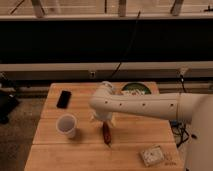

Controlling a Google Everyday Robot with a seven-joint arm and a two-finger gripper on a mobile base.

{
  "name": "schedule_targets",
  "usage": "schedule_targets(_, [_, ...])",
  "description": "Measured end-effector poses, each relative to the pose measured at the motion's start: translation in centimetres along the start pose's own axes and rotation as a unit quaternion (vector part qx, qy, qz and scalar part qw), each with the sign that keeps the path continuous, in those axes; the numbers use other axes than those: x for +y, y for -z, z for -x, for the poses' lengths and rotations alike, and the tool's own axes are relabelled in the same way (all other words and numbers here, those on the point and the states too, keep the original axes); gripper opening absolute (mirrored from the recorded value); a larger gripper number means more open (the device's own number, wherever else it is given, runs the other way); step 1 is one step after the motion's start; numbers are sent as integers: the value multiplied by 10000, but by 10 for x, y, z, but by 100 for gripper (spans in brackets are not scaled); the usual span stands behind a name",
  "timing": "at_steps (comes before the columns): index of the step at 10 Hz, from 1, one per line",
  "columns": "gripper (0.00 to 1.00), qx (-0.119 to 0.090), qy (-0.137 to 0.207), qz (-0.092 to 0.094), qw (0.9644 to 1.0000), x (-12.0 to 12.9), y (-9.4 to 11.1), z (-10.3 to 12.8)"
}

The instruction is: Place the pepper in the ceramic cup

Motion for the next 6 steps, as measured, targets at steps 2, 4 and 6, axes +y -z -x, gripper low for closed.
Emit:
schedule_targets(2, [80, -110, 111, 45, 9999, 2, -14, 7])
schedule_targets(4, [80, -201, 145, 60, 9997, 6, -26, 11])
schedule_targets(6, [80, -283, 128, 89, 9995, 10, -36, 14])
